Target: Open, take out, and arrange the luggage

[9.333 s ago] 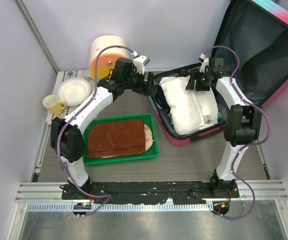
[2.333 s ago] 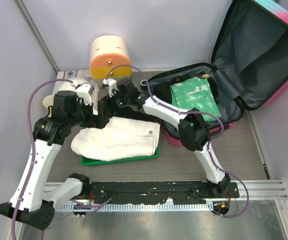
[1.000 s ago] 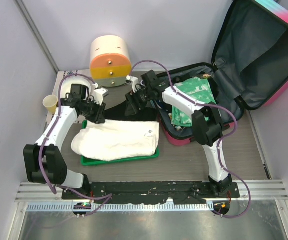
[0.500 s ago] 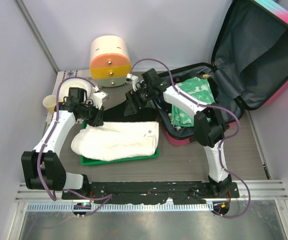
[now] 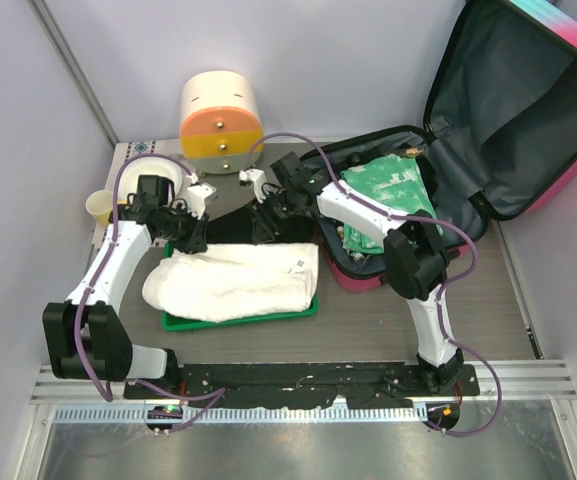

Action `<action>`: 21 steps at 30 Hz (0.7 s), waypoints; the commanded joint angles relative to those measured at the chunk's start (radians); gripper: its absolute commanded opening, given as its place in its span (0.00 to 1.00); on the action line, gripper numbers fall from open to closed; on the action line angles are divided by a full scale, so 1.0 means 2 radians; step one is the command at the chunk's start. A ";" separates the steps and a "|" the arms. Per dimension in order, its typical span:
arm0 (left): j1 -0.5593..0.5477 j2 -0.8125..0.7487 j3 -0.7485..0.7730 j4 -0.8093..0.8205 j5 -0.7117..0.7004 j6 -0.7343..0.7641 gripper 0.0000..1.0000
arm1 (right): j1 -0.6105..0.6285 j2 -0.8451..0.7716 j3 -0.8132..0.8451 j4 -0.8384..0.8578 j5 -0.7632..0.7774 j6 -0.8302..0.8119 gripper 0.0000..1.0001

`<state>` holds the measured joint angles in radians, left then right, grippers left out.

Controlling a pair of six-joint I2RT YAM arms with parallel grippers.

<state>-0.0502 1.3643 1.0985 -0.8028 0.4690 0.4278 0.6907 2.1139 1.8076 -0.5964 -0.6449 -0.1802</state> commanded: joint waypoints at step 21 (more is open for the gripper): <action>0.079 -0.095 0.081 0.073 0.189 0.002 0.97 | -0.014 -0.101 0.111 -0.013 0.027 -0.106 0.01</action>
<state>0.1123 1.2465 1.1522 -0.7757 0.7185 0.4248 0.6537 2.0037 2.0232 -0.6296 -0.5556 -0.2832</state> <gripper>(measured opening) 0.925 0.149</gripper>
